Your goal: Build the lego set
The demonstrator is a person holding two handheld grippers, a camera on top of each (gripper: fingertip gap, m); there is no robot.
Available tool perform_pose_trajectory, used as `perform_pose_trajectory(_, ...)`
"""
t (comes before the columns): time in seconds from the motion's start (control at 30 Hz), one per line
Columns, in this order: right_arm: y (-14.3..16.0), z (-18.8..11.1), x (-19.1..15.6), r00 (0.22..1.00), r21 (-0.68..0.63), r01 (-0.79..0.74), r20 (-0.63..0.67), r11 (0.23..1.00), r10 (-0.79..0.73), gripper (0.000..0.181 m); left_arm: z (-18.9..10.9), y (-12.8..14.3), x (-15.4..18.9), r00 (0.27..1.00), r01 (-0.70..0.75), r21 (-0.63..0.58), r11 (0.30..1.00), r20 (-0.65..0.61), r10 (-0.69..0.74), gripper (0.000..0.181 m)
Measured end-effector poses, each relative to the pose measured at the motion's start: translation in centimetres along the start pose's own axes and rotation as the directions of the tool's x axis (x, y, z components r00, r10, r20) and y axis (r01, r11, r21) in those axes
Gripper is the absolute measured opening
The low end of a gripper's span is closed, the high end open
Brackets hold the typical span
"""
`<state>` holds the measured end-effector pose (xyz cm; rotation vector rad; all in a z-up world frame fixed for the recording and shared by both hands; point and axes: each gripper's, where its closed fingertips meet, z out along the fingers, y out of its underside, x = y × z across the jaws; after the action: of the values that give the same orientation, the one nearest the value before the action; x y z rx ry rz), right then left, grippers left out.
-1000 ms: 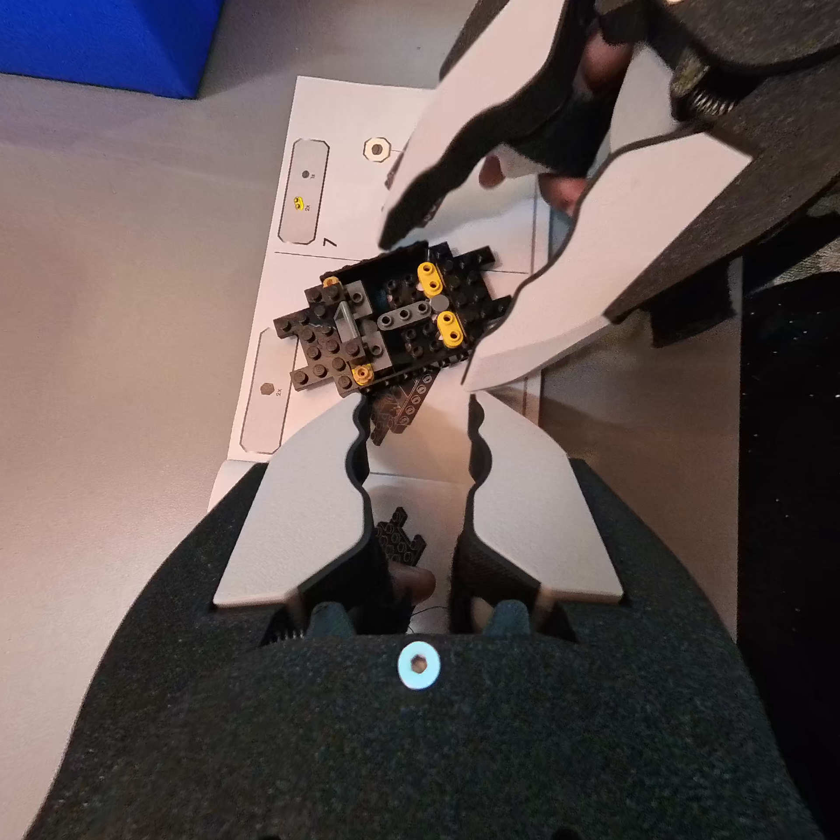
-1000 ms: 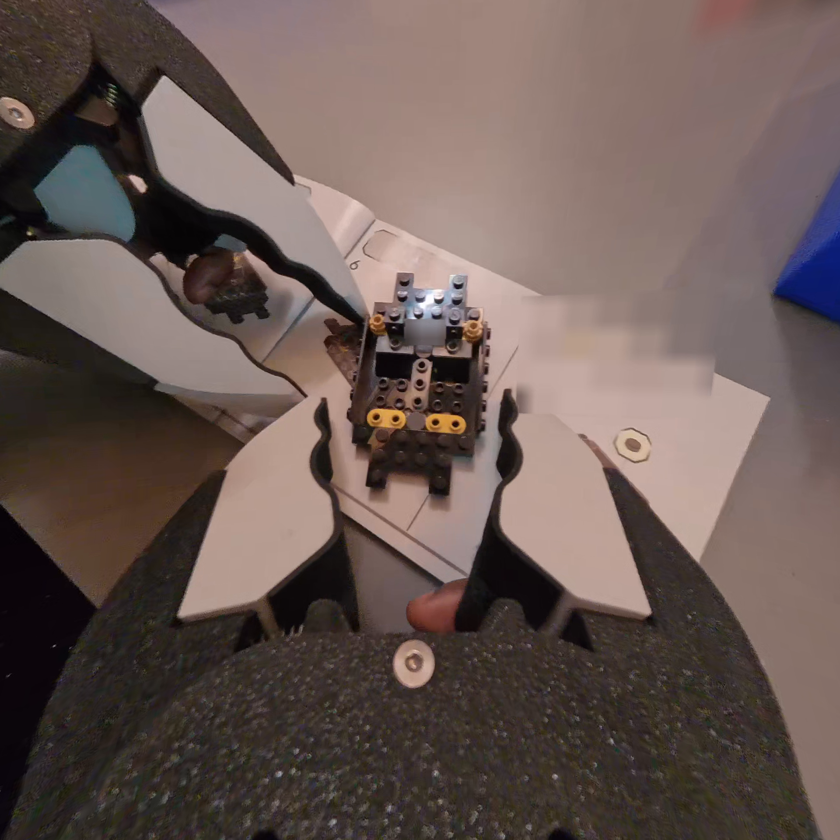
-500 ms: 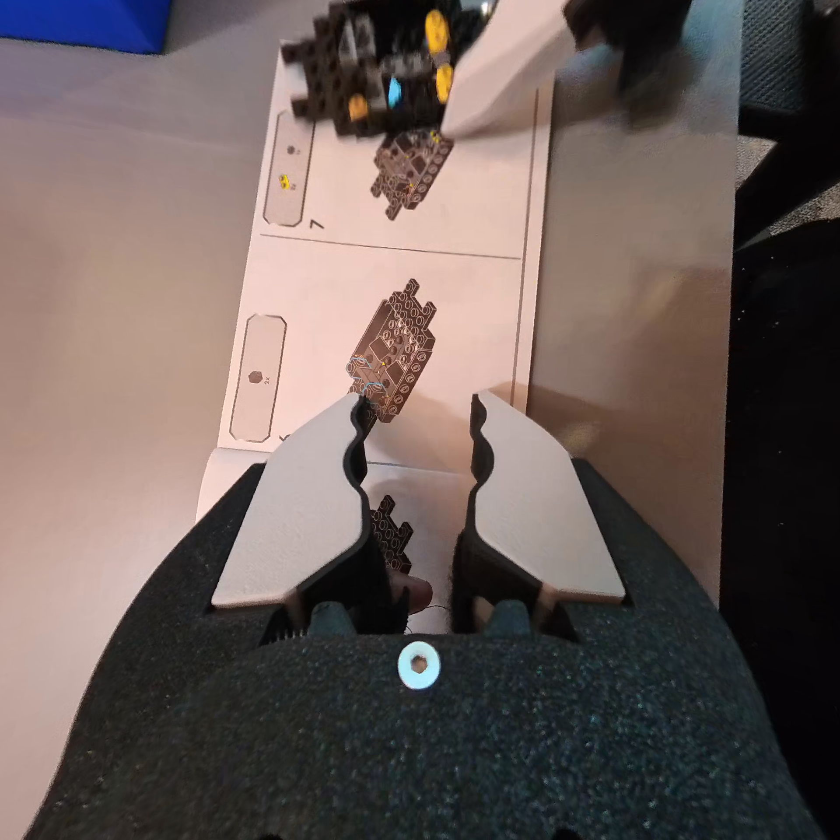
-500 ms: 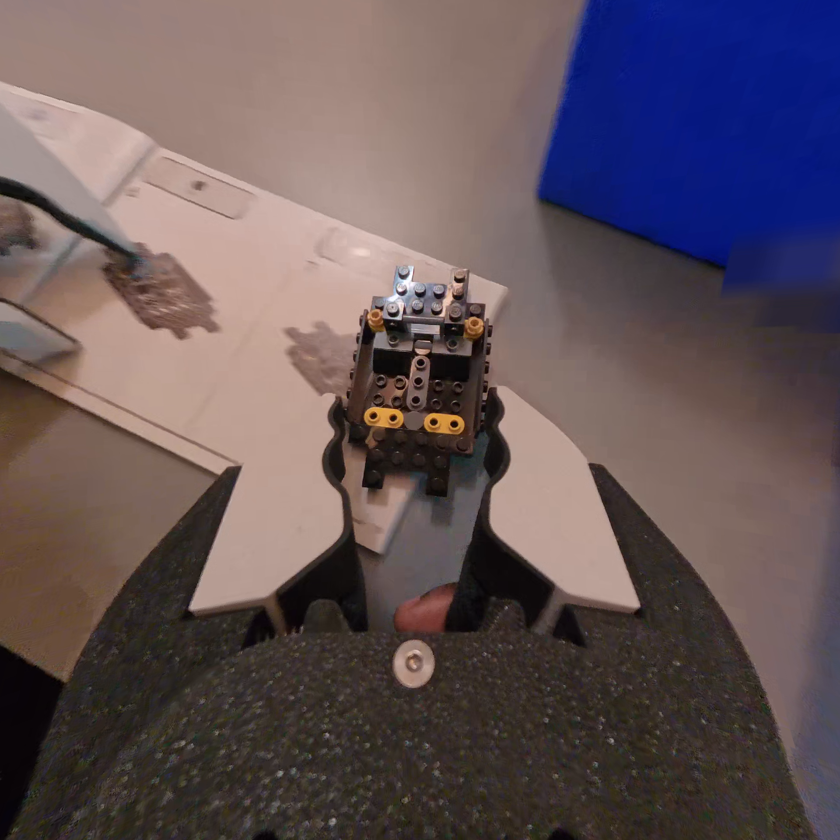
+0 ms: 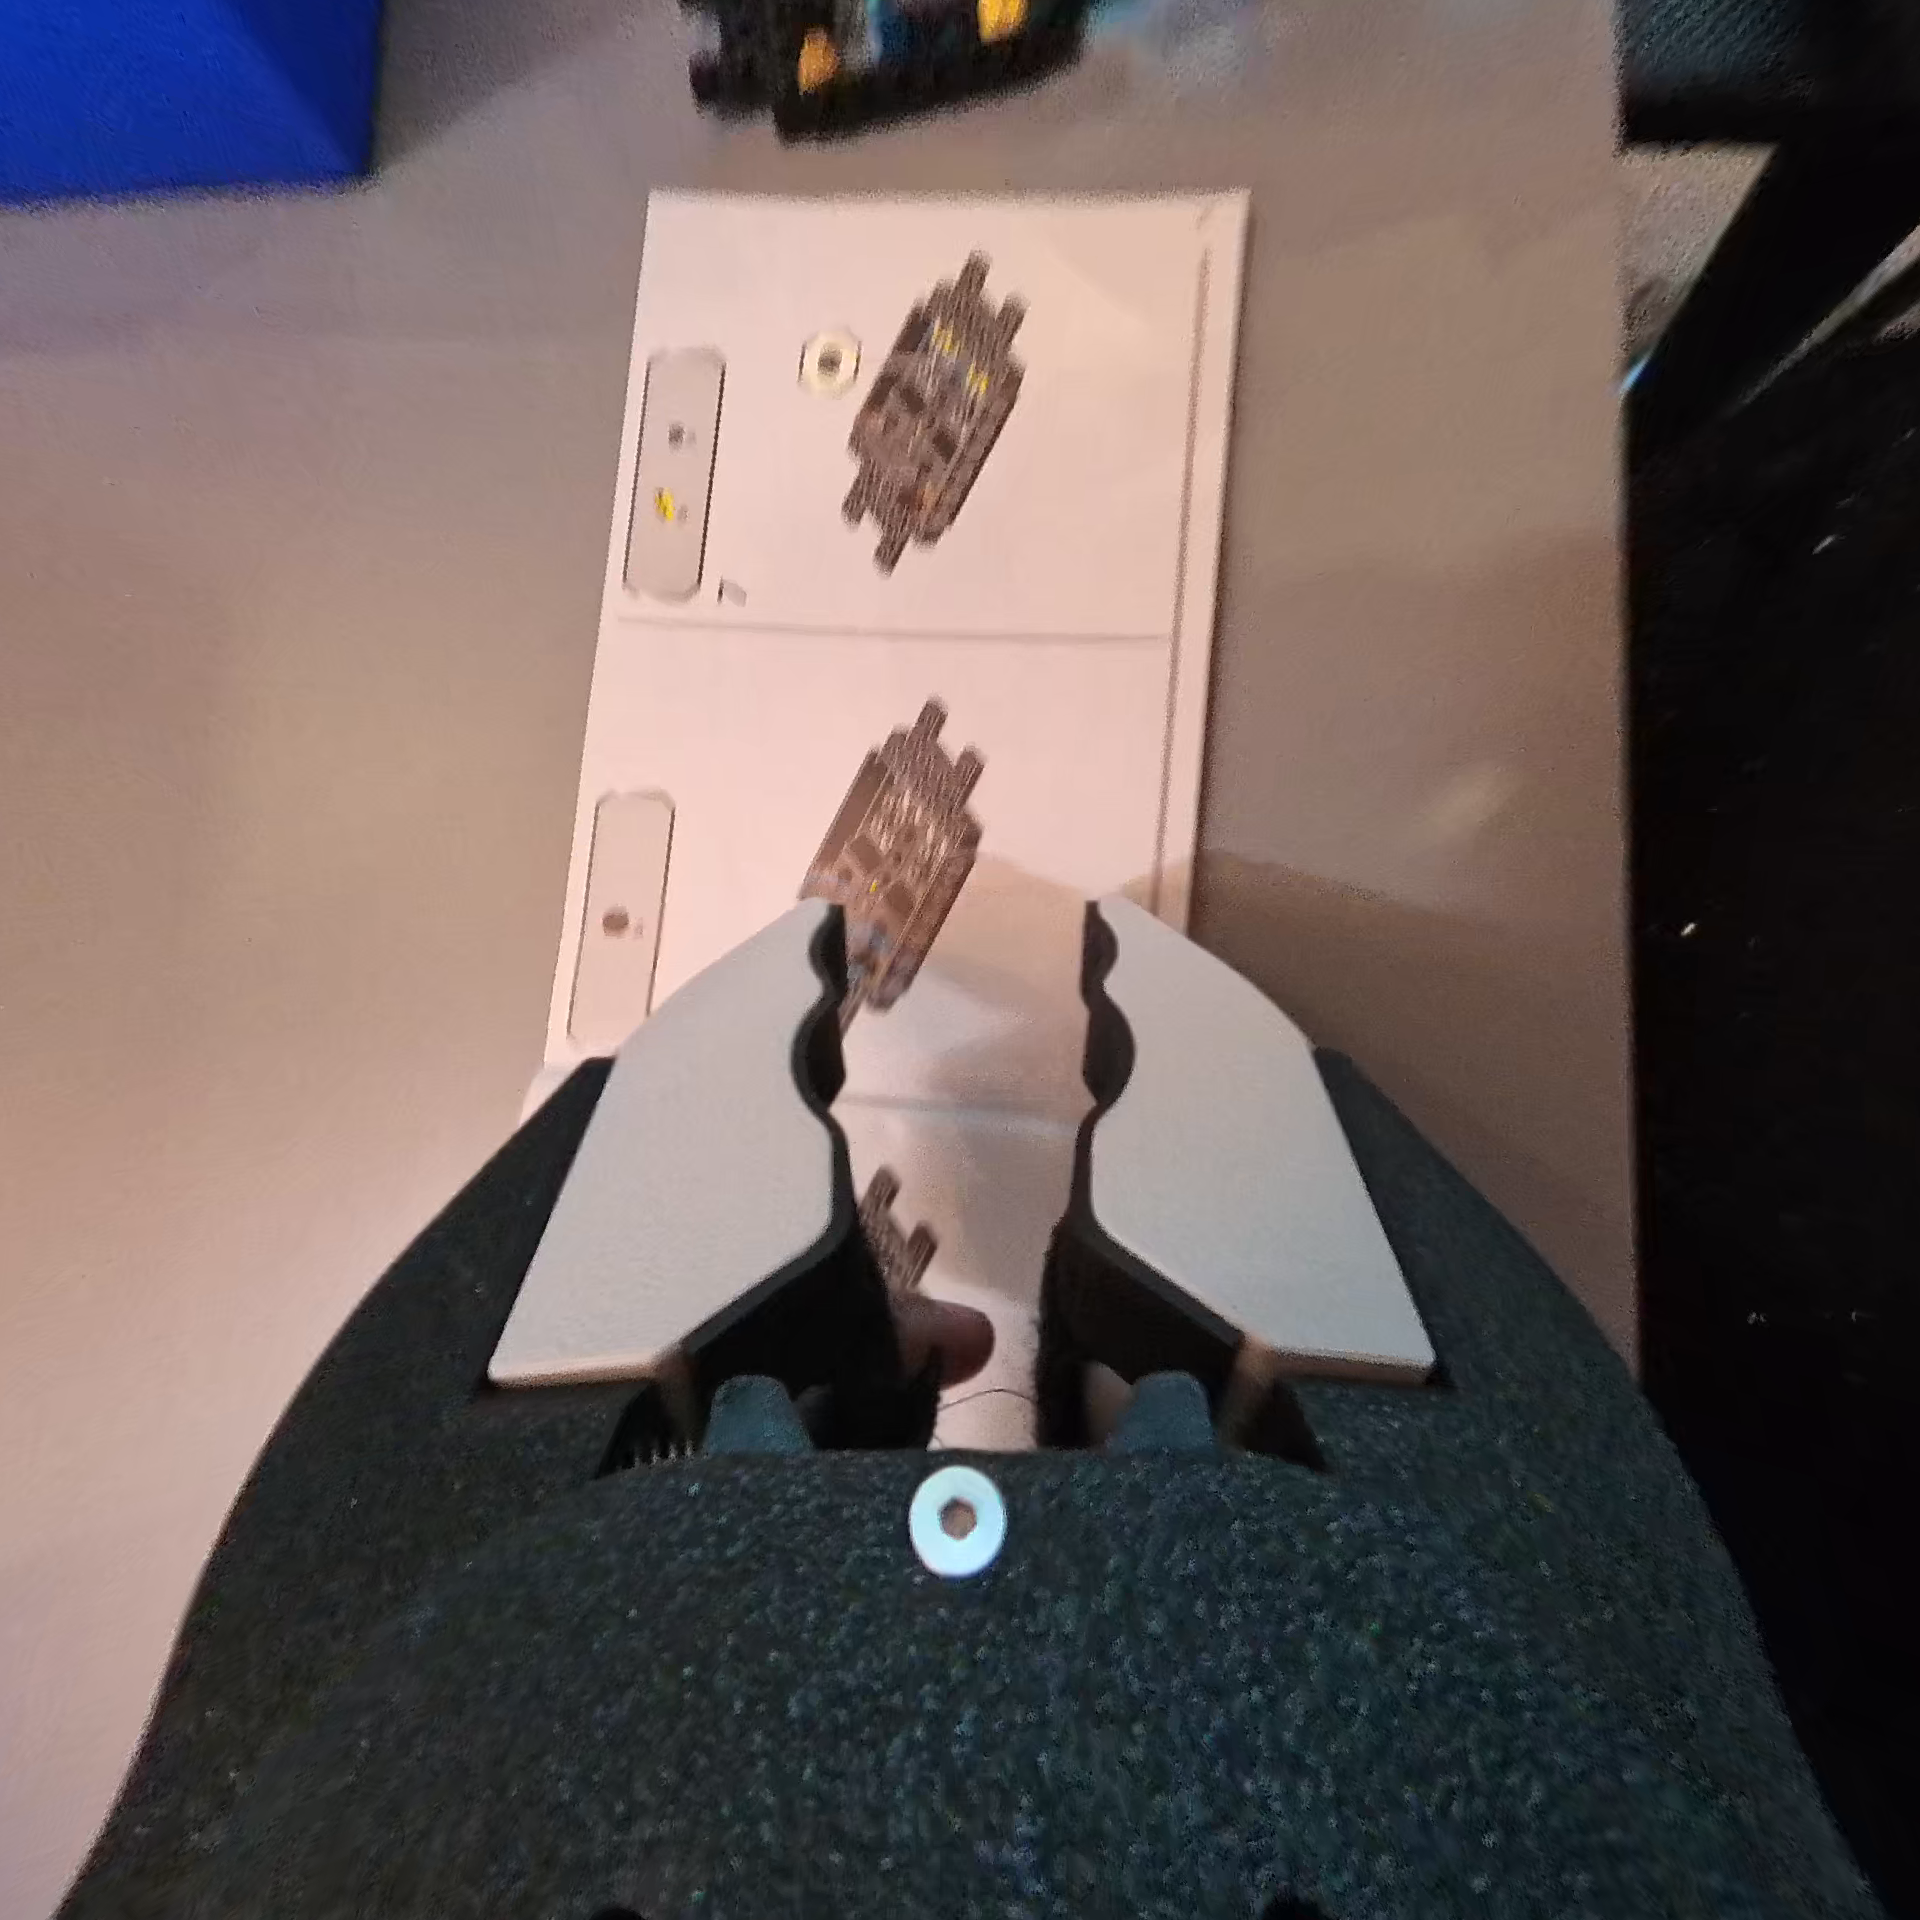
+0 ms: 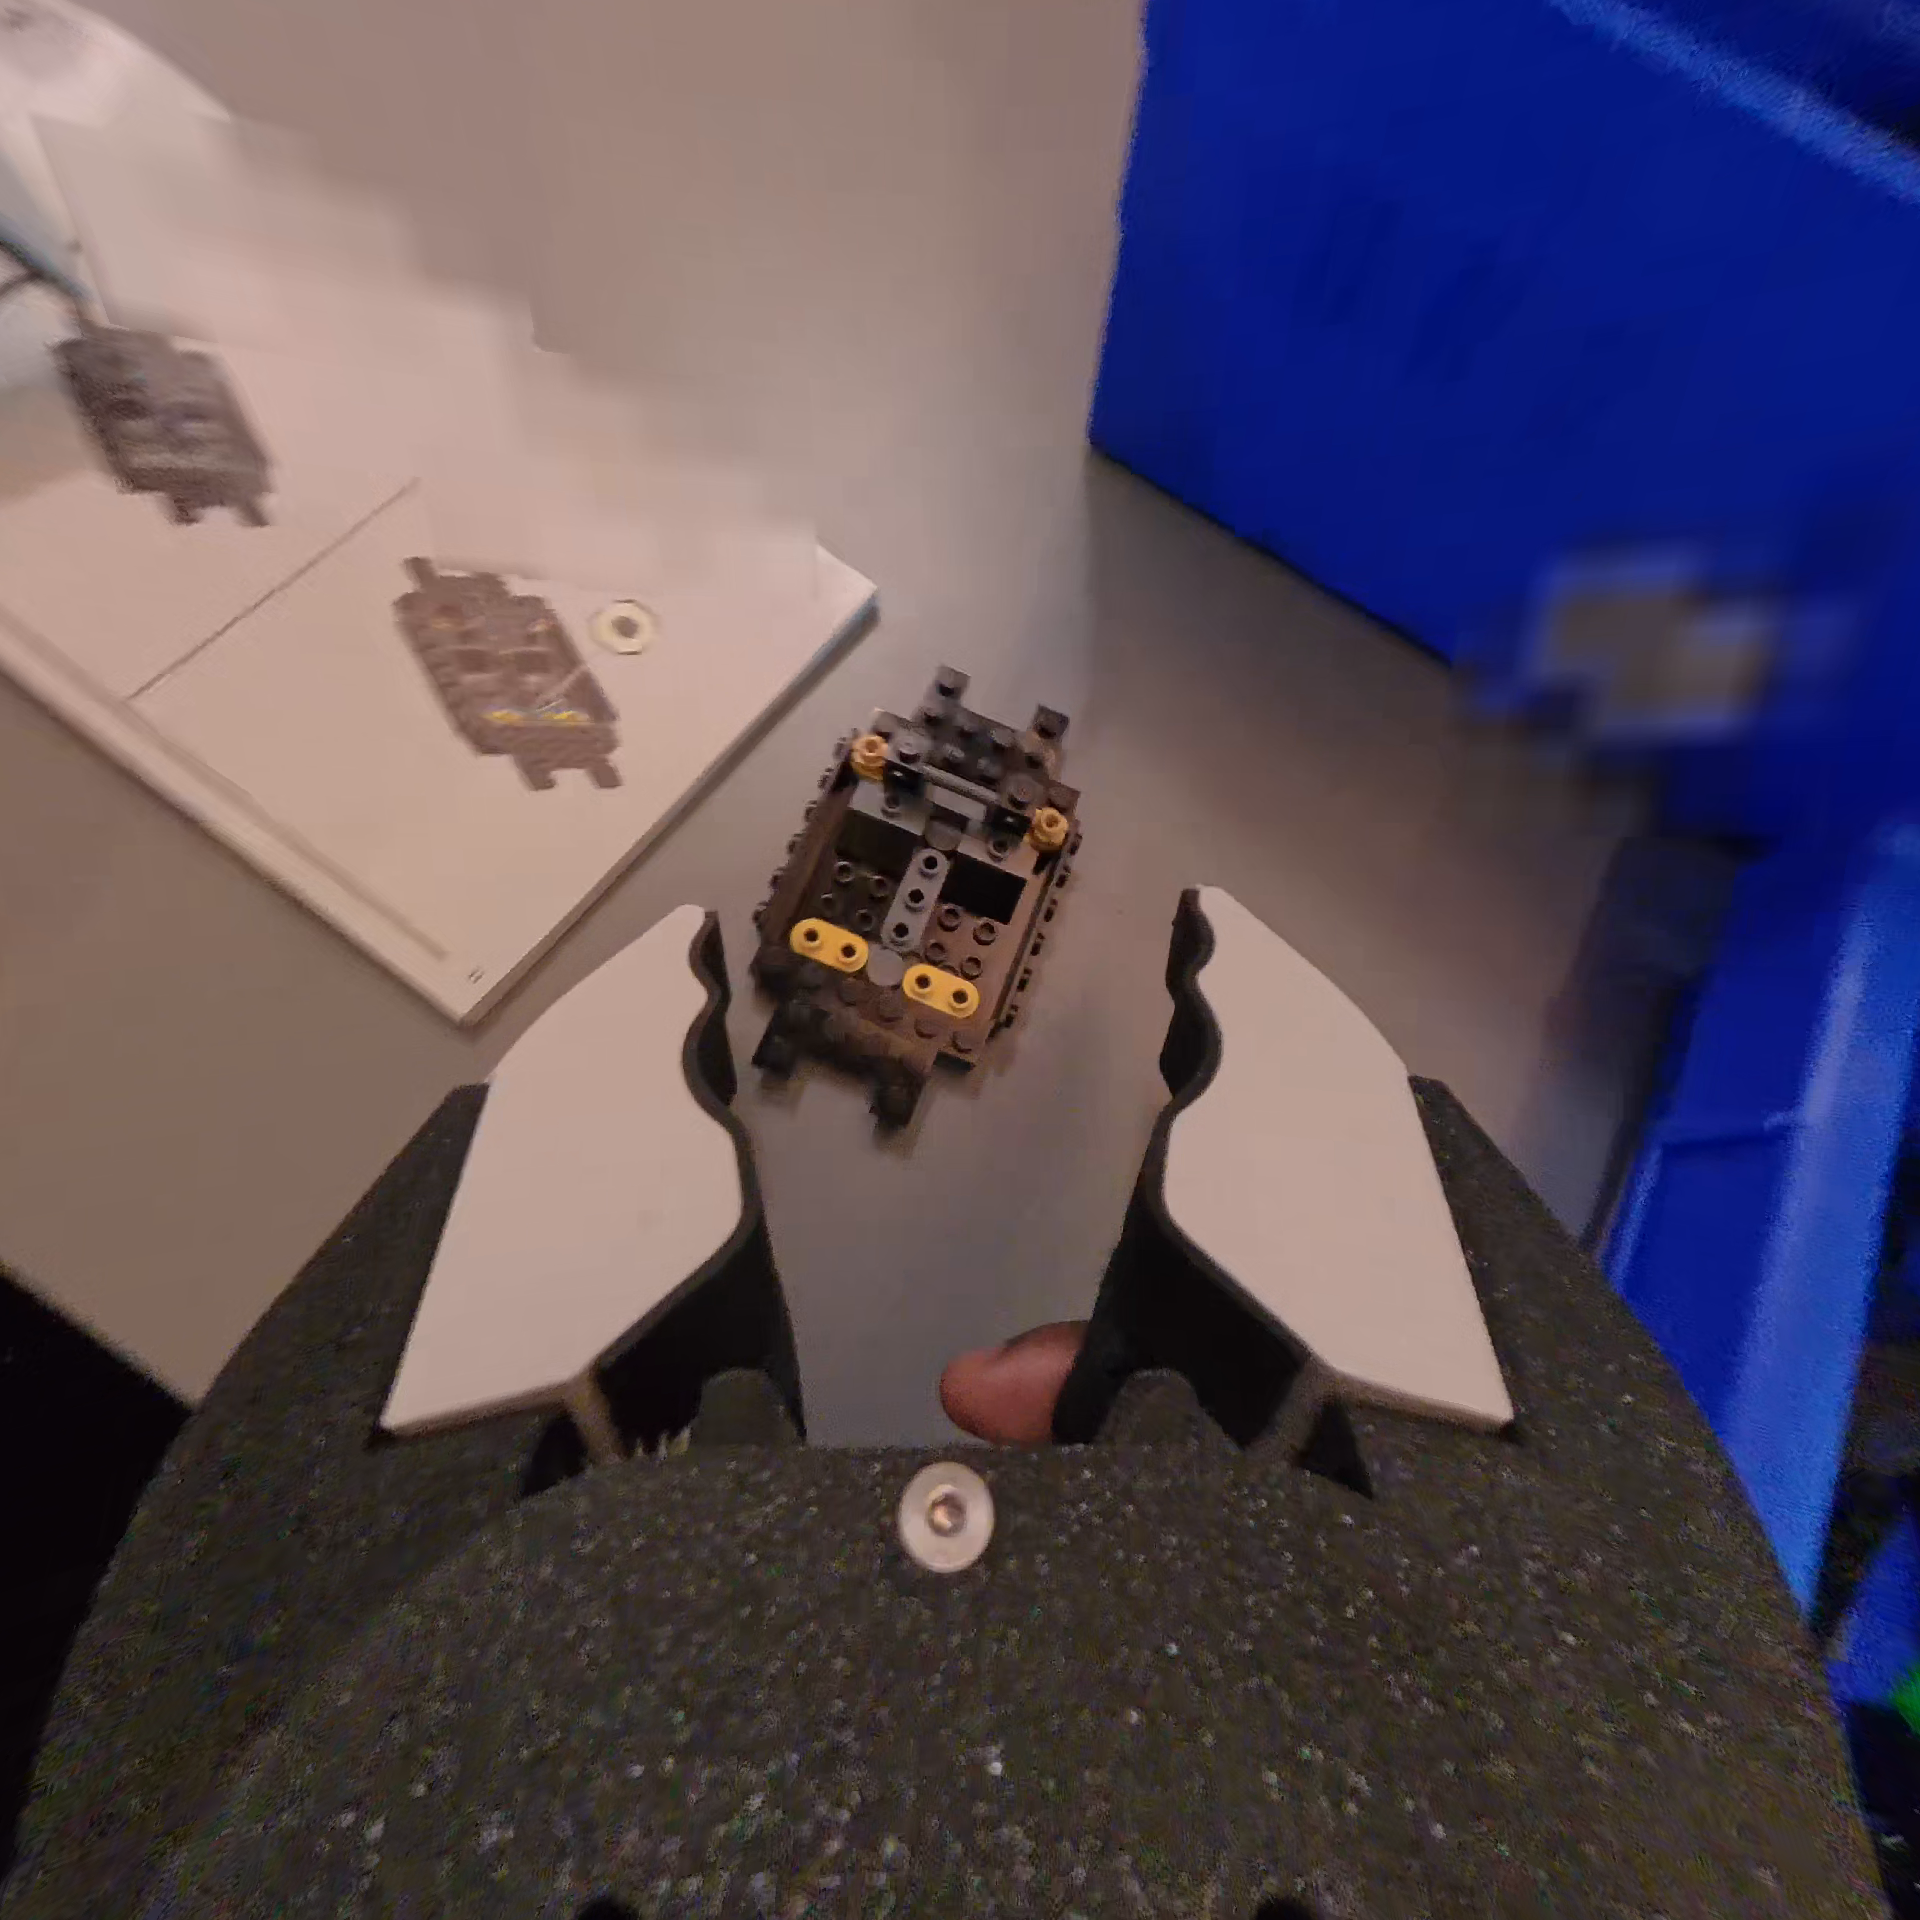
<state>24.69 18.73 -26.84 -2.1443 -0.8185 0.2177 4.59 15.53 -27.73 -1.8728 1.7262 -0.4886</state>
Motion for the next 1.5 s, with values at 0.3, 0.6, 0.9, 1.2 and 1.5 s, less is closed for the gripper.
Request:
perform_pose_trajectory(0.3, 0.0, -2.2, -9.0, 0.754, 0.219, 0.415, 0.461, 0.883, -0.468, 0.013, 4.0, -7.1, 2.8, 0.996, -0.087, 0.18, 0.98, -0.015, 0.091, 0.035)
perform_pose_trajectory(0.6, 1.3, 0.0, -9.5, 0.648, 0.211, 0.543, 0.51, 0.813, -0.566, 0.019, 5.9, -6.1, 3.4, 0.996, -0.081, 0.115, 0.99, -0.031, 0.085, 0.037)
perform_pose_trajectory(0.9, 0.6, -0.1, -9.2, 0.631, 0.223, 0.534, 0.537, 0.816, -0.56, 0.011, 5.4, -6.0, 3.2, 0.996, -0.04, 0.138, 0.99, -0.072, 0.051, 0.029)
perform_pose_trajectory(1.2, 0.7, -0.1, -9.5, 0.617, 0.219, 0.52, 0.571, 0.825, -0.541, 0.004, 4.9, -6.2, 3.0, 0.997, -0.025, 0.162, 0.986, -0.073, 0.037, 0.028)
perform_pose_trajectory(1.5, 0.4, -0.1, -9.6, 0.623, 0.225, 0.511, 0.567, 0.829, -0.538, 0.009, 4.7, -6.2, 2.8, 0.997, -0.006, 0.176, 0.984, -0.076, 0.02, 0.028)
